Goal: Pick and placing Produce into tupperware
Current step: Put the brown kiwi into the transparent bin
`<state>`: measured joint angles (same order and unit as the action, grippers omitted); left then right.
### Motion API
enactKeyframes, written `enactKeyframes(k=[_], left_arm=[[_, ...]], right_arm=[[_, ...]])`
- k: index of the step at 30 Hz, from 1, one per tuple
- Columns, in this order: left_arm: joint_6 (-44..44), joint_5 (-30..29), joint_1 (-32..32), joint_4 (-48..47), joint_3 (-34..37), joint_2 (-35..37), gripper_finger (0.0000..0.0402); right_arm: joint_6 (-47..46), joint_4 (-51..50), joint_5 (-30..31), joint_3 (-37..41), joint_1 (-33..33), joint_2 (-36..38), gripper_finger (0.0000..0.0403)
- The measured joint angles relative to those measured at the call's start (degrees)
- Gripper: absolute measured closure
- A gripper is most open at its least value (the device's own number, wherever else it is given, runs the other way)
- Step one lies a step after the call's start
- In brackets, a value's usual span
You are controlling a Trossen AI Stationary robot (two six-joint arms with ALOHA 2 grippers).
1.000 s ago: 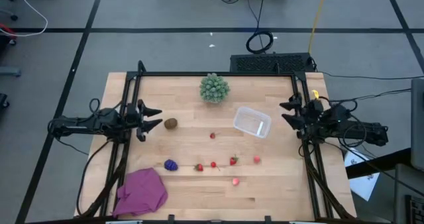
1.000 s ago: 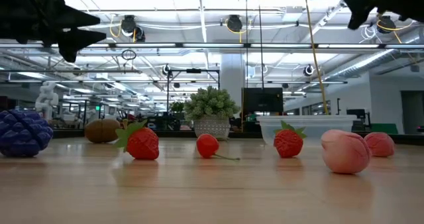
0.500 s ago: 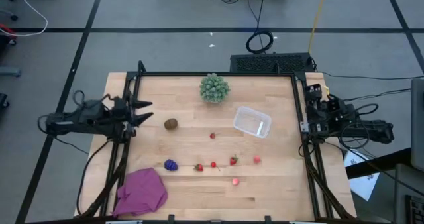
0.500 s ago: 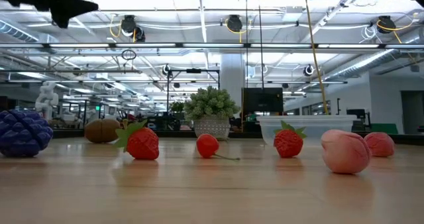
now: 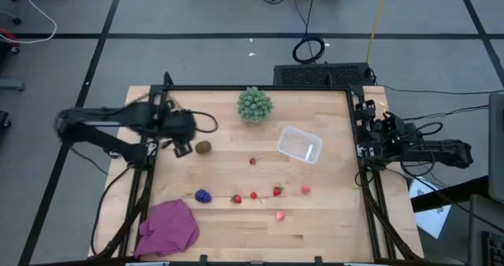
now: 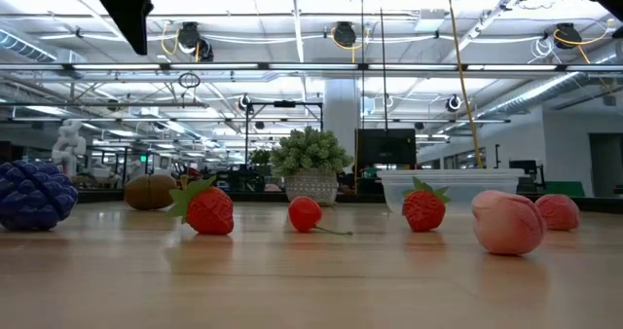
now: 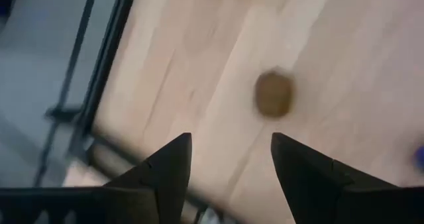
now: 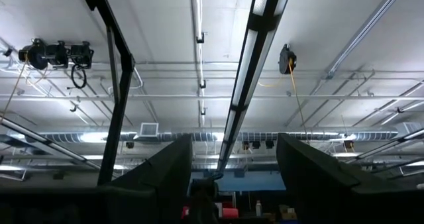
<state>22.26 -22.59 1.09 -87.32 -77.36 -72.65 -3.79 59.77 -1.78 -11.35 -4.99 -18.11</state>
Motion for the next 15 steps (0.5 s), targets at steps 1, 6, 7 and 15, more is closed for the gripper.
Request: enactKeyframes(k=[1, 6, 7, 15], left_arm=[[1.1, 0.0, -0.2, -2.5, -1.6, -2.7, 0.0188], [-0.3, 2.5, -0.4, 0.2, -3.8, -10.7, 0.0188], [-1.4, 2.9, -0.4, 0.5, -4.0, -11.5, 0.0188], [0.8, 3.9, 0.7, 2.0, -3.8, -12.6, 0.0188]], right_arm=[[0.0, 0.0, 0.0, 0.0, 0.0, 0.0, 0.0195], [0.0, 0.0, 0.0, 0.0, 0.0, 0.0, 0.0195], [0.0, 0.0, 0.0, 0.0, 0.0, 0.0, 0.0195], [-2.3, -1.1, 0.0, 0.0, 0.0, 0.0, 0.0195]])
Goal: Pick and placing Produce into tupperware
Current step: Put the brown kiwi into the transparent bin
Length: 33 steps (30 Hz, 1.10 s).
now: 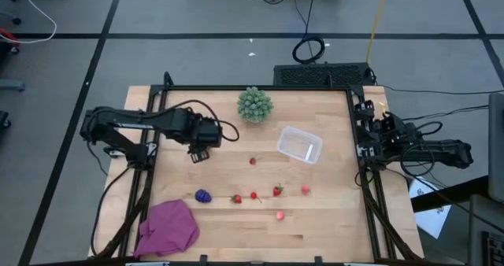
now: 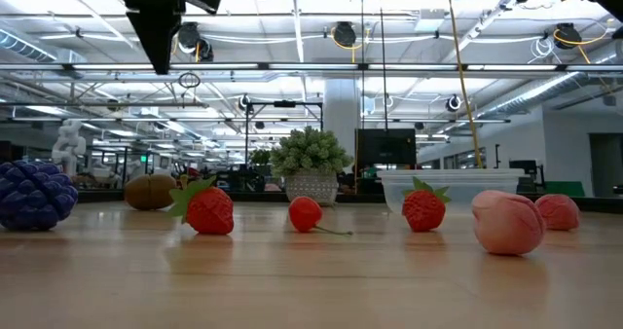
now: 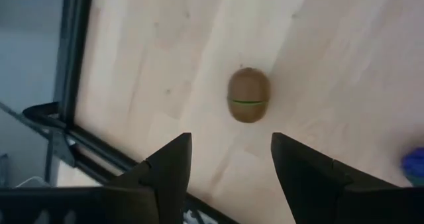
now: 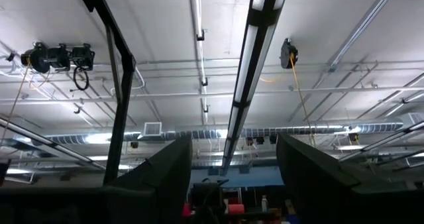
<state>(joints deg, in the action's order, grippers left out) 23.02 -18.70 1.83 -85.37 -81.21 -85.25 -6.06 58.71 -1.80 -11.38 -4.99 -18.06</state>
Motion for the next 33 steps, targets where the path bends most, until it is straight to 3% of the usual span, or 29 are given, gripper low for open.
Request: enactKeyframes(k=[5, 14, 21, 28, 33], left_arm=[[3.7, 3.6, -0.5, 1.2, 0.0, 0.0, 0.0188], [3.7, 3.9, -2.2, 2.7, 0.0, 0.1, 0.0181], [4.8, 5.4, -2.2, 6.5, 3.2, 0.1, 0.0109], [5.2, 8.4, -2.2, 9.4, 14.5, 0.0, 0.0025], [3.5, 10.3, -2.2, 15.3, 20.7, 0.1, 0.0005]], right_arm=[[-0.7, -0.8, 0.0, 0.0, 0.0, 0.0, 0.0195], [-0.8, -0.9, -1.6, 0.0, 0.0, 0.0, 0.0194], [-3.1, -0.3, -6.9, 0.0, 0.0, 0.0, 0.0194], [-3.3, -0.3, -7.4, 0.0, 0.0, 0.0, 0.0194], [-3.3, -0.3, -7.4, 0.0, 0.0, 0.0, 0.0195]])
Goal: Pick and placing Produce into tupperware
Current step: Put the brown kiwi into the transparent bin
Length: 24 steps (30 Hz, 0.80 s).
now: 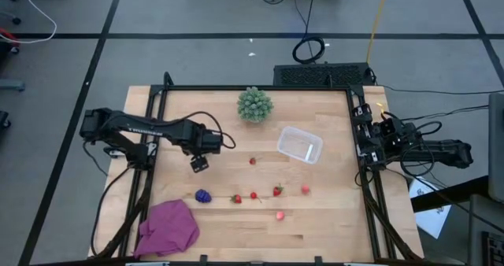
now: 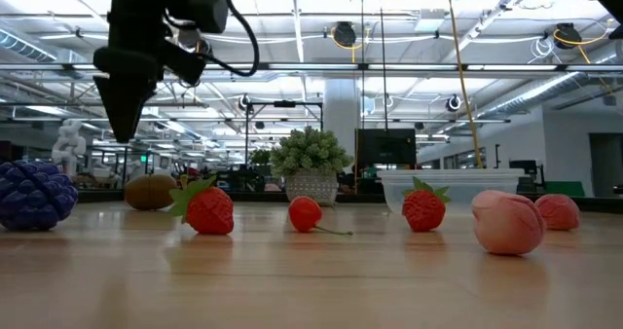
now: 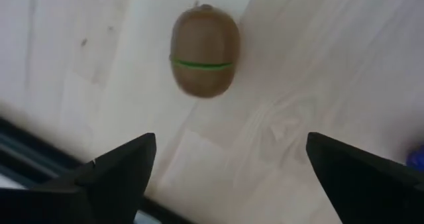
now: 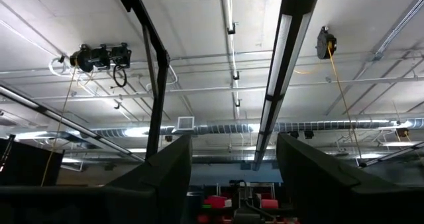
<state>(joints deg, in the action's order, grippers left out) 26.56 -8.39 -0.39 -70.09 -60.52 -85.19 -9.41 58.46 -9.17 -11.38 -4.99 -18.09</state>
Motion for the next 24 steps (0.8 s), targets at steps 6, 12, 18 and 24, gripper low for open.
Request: enactKeyframes(k=[6, 12, 18, 24], left_arm=[[-3.8, 1.1, -0.1, 7.6, 3.8, 0.0, 0.0005], [-5.7, 1.0, -2.4, 11.1, 6.1, 0.0, 0.0002], [-8.2, 0.5, -5.0, 15.3, 8.4, 0.0, 0.0002], [-10.3, 1.3, -7.0, 21.4, 11.6, 0.0, 0.0002]], right_arm=[[0.0, 0.0, 0.0, 0.0, 0.0, 0.0, 0.0195], [-1.0, 0.0, 0.0, 0.0, 0.0, 0.0, 0.0195], [-2.1, 0.0, 0.0, 0.0, 0.0, 0.0, 0.0195], [-2.1, 0.0, 0.0, 0.0, 0.0, 0.0, 0.0195]])
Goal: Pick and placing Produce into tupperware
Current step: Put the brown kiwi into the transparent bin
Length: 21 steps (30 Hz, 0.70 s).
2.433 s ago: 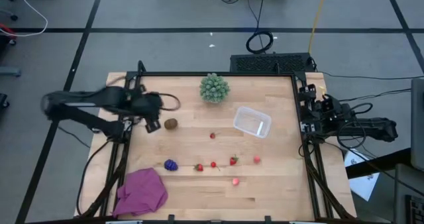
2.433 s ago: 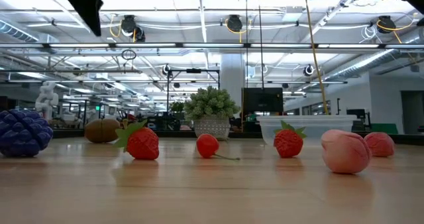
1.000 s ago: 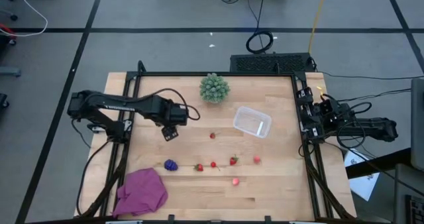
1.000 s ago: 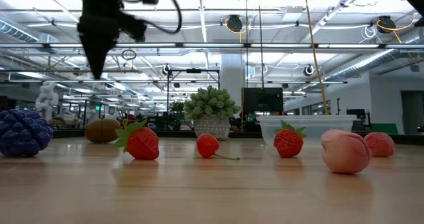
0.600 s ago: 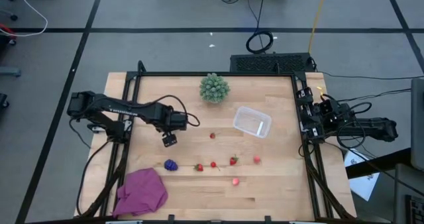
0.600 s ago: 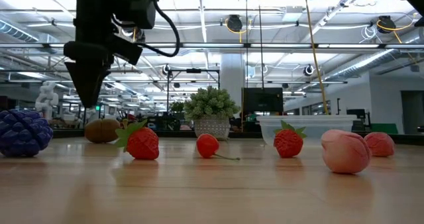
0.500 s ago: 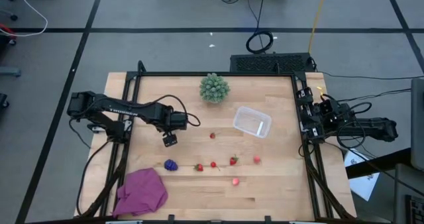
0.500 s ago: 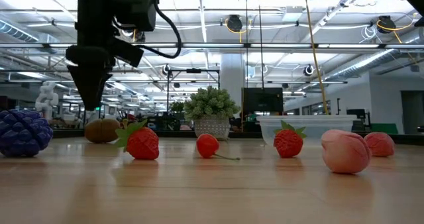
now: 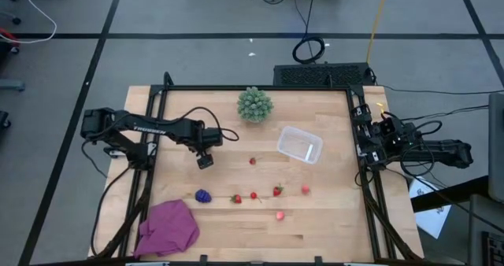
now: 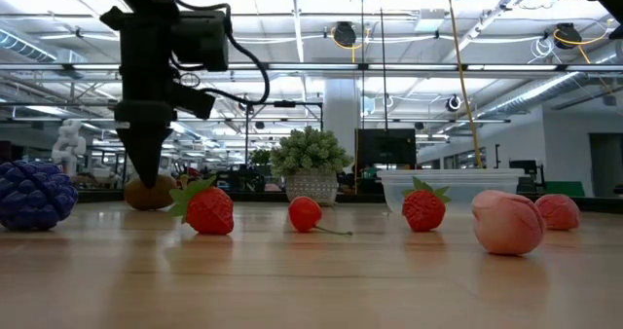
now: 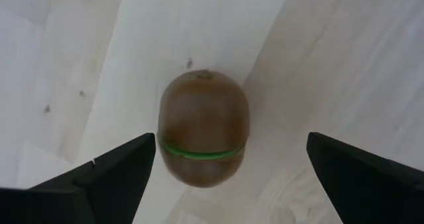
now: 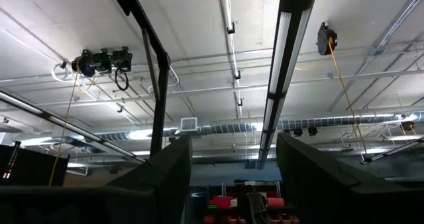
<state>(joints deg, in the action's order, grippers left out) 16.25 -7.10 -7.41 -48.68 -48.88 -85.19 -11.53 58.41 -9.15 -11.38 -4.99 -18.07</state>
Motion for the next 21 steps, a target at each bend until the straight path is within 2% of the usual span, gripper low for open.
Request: enactKeyframes(k=[16, 21], left_arm=[[2.0, 0.2, -0.1, 4.5, 3.7, 0.0, 0.0004], [1.9, 0.2, -0.2, 5.3, 3.7, 0.0, 0.0037]], right_arm=[[0.2, 0.0, 0.0, 0.0, 0.0, 0.0, 0.0195], [0.2, 0.0, 0.0, 0.0, 0.0, 0.0, 0.0195]])
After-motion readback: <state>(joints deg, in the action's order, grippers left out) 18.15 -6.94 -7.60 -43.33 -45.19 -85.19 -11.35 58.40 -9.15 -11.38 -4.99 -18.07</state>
